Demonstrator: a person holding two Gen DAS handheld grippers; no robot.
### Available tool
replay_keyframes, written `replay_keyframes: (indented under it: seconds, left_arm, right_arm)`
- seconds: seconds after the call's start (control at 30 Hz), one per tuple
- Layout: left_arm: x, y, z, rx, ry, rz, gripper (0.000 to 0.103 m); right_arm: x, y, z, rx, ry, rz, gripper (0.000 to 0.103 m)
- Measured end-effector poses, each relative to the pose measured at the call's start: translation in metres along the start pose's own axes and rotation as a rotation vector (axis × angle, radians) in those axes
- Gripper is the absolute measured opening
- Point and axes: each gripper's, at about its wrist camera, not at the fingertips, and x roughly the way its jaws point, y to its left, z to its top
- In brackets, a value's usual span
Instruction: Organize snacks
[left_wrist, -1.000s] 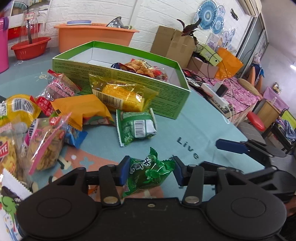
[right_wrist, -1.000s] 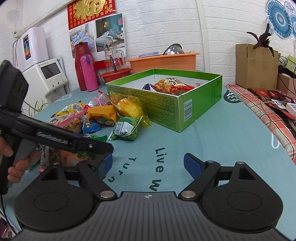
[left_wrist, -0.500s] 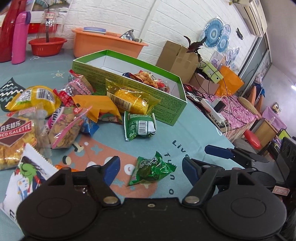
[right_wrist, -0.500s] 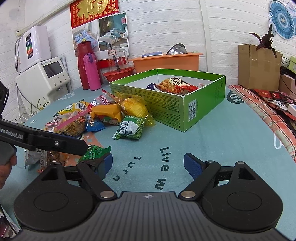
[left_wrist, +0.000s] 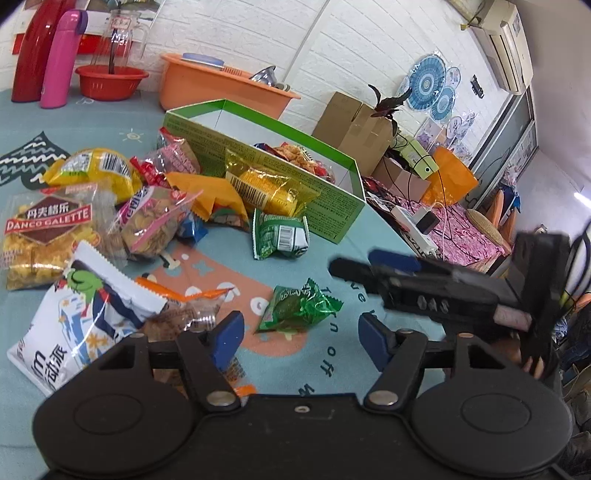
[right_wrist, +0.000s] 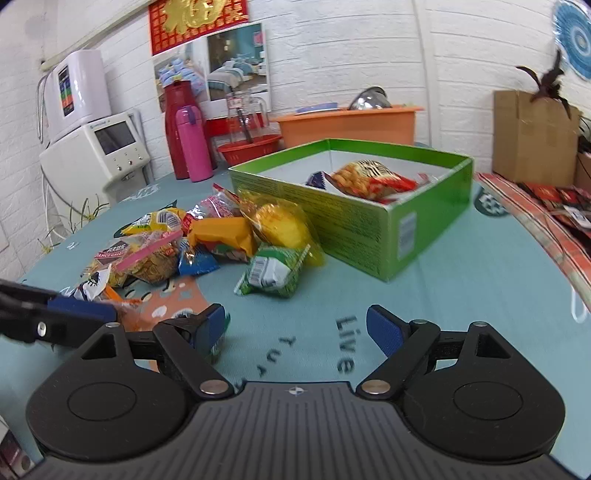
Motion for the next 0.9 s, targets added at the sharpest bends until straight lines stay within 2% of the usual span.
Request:
replay_keyframes:
  seconds: [0.17,0.27,0.3,0.33,0.47,0.57,0.7,0.8,0.9]
  left_arm:
    - [-0.004,-0.004,-0.004,0.003,-0.005,-0.025,0.103]
    - [-0.003,-0.009,-0.004,0.017,-0.002,-0.04,0.103]
    - [-0.002,-0.011,-0.004,0.027,-0.001,-0.046,0.103]
    - [0.0,-0.012,-0.004,0.035,-0.002,-0.051,0.103]
    - [0.016,-0.018,0.002,0.07,0.008,-0.058,0.103]
    - [0.031,-0.022,0.006,0.092,0.01,-0.034,0.103]
    - [0.048,-0.025,0.012,0.126,-0.007,0.002,0.103]
    - [0.06,-0.023,0.015,0.14,0.002,0.019,0.103]
    - [0.069,-0.019,0.014,0.134,0.046,0.015,0.103]
  right_arm:
    - [0.04,0.008,0.024,-0.023,0.032,0.056,0.103]
    - [0.069,0.013,0.028,-0.048,0.084,0.037,0.103]
    - [0.076,0.013,0.028,-0.061,0.118,0.029,0.094]
    - [0.077,0.01,0.027,-0.049,0.12,0.039,0.076]
    - [0.051,0.002,0.02,-0.038,0.107,0.011,0.07]
    - [0.028,-0.009,0.009,-0.017,0.096,-0.042,0.069]
    - [-0.001,-0.023,-0.006,0.038,0.102,-0.055,0.072]
    - [-0.014,-0.022,-0.015,0.032,0.105,-0.066,0.08]
    - [-0.02,-0.019,-0.019,0.017,0.1,-0.061,0.094]
